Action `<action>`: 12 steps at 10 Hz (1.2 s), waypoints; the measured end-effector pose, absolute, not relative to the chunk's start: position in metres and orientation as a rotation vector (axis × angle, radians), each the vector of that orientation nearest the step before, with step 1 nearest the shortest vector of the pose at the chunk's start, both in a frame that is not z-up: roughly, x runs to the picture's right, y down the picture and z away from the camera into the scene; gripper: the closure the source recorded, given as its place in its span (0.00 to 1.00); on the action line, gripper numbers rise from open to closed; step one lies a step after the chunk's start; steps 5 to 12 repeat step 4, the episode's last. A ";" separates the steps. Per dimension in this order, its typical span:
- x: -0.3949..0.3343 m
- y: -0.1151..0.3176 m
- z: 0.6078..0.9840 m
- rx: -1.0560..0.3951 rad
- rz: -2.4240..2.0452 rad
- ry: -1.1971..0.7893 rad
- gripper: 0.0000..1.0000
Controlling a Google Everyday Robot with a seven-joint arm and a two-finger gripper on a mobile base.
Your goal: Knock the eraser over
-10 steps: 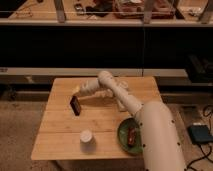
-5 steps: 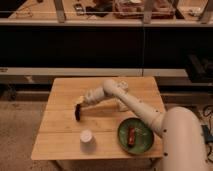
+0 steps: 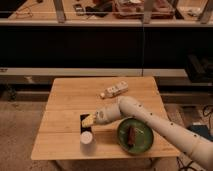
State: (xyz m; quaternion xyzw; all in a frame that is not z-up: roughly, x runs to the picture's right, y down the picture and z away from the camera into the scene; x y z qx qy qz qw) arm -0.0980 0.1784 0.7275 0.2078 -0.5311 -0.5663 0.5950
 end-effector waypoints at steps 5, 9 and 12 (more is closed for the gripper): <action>-0.097 0.185 0.718 0.492 -1.329 -1.234 0.93; -0.097 0.185 0.718 0.492 -1.329 -1.234 0.93; -0.097 0.185 0.718 0.492 -1.329 -1.234 0.93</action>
